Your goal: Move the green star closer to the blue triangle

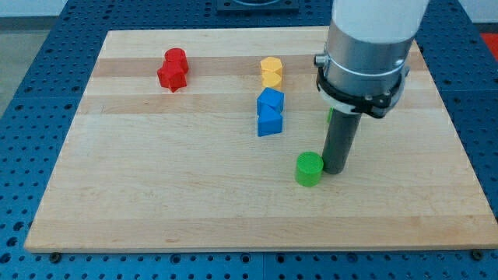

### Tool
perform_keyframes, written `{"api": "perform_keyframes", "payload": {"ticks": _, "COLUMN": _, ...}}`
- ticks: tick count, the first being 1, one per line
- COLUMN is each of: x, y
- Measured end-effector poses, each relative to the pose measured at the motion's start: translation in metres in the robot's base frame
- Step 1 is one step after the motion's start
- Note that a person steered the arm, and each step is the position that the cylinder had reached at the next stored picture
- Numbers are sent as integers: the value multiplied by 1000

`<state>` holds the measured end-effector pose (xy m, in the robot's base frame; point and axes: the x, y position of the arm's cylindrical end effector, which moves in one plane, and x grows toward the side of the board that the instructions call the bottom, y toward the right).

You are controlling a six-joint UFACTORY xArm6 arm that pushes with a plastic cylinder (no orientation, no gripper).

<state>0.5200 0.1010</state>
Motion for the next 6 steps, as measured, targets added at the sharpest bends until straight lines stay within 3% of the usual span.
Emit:
{"api": "perform_keyframes", "payload": {"ticks": 3, "x": 17, "y": -35}}
{"api": "perform_keyframes", "payload": {"ticks": 6, "x": 18, "y": -114}}
